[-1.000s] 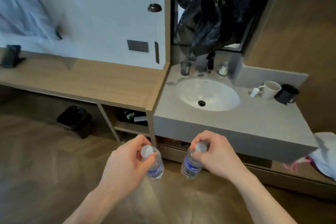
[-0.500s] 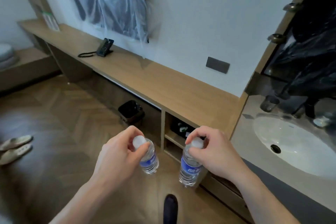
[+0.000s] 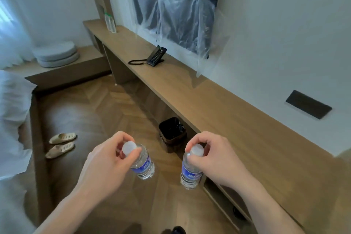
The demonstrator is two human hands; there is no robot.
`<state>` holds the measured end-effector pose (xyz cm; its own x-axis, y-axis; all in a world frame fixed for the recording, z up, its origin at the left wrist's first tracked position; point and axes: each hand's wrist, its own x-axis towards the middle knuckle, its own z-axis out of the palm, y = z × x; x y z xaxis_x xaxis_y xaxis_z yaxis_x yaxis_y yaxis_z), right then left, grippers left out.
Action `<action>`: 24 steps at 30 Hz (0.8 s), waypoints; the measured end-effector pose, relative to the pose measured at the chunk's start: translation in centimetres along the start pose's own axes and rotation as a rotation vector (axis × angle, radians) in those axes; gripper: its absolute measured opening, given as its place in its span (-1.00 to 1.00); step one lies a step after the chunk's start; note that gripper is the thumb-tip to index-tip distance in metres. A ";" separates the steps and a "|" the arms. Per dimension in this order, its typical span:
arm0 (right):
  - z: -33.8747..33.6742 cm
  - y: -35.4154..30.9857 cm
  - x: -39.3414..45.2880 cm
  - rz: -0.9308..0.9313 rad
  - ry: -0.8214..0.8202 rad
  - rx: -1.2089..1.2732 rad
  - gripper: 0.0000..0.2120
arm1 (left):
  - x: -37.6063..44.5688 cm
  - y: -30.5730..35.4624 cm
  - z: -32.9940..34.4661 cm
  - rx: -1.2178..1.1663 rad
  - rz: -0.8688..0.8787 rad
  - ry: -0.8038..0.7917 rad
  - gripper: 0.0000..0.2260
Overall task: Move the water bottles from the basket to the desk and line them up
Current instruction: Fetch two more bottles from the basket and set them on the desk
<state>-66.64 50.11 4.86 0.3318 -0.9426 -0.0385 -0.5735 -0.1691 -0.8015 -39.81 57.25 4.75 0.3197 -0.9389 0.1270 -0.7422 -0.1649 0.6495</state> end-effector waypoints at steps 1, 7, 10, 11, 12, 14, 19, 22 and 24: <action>0.2 -0.3 2.3 -0.014 -0.016 -0.009 -0.84 | 1.6 -0.4 -0.2 0.005 -0.006 0.012 -0.83; 2.0 -2.7 13.5 -0.080 -0.124 -0.060 -0.82 | 9.7 -2.6 -2.2 0.022 -0.061 0.118 -0.86; 3.2 -3.7 18.8 -0.114 -0.136 -0.072 -0.83 | 14.3 -4.5 -2.9 0.016 -0.083 0.140 -0.86; 3.6 -4.0 20.4 -0.114 -0.138 -0.066 -0.83 | 15.7 -5.2 -2.9 0.015 -0.091 0.141 -0.85; 4.1 -4.4 22.0 -0.114 -0.141 -0.059 -0.84 | 17.2 -5.9 -2.9 0.012 -0.098 0.141 -0.85; 5.3 -5.4 25.3 -0.116 -0.140 -0.054 -0.85 | 20.4 -7.7 -3.0 0.008 -0.109 0.133 -0.84; 9.1 -8.1 33.7 -0.105 -0.120 -0.077 -0.86 | 28.5 -12.9 -4.6 -0.066 -0.126 0.076 -0.87; 10.8 -9.9 38.1 -0.083 -0.099 -0.074 -0.87 | 33.7 -15.2 -6.4 -0.066 -0.103 0.075 -0.87; 11.7 -10.9 41.1 -0.080 -0.053 -0.058 -0.88 | 37.5 -16.5 -7.4 -0.039 -0.059 0.075 -0.87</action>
<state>-37.94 16.61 5.03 0.4162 -0.9092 -0.0084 -0.5855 -0.2609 -0.7676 -11.18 27.04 4.34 0.4068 -0.9024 0.1422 -0.6977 -0.2064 0.6860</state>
